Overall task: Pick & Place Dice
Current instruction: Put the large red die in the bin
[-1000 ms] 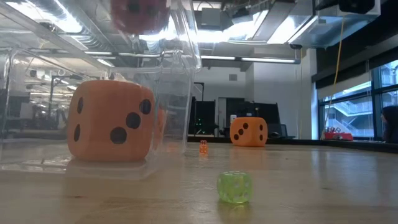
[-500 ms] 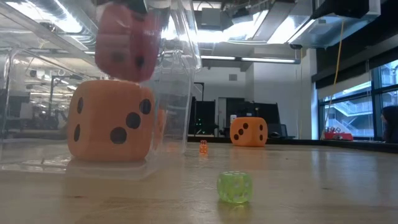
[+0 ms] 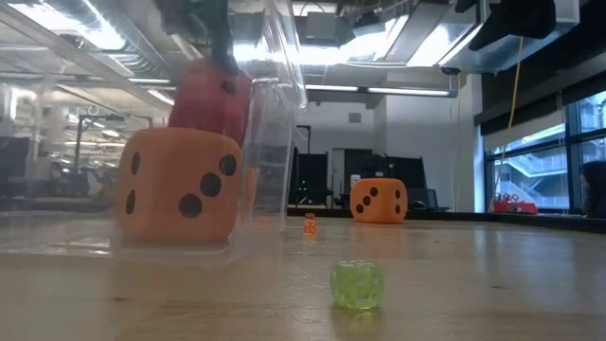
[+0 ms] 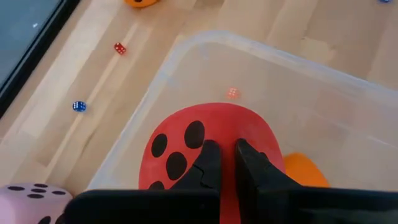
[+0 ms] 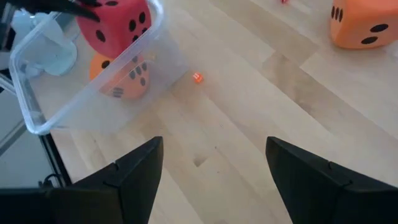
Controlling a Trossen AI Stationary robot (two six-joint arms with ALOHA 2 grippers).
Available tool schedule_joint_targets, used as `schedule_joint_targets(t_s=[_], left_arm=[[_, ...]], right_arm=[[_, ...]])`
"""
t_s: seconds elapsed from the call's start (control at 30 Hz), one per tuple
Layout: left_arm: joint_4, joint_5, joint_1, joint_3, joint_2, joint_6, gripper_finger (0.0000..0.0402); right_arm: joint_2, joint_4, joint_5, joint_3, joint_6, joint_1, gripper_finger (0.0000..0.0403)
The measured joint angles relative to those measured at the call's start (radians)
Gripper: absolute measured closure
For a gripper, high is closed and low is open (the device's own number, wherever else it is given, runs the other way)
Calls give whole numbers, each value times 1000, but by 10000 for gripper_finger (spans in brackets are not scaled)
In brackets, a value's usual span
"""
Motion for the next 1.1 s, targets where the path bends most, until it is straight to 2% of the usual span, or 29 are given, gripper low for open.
schedule_joint_targets(t_s=[0.47,1.1], left_arm=[[-4,12,14,0,8,25,400],[2,25,12,3,52,36,399]], right_arm=[[6,-11,16,0,19,53,120],[6,-16,18,0,19,56,120]])
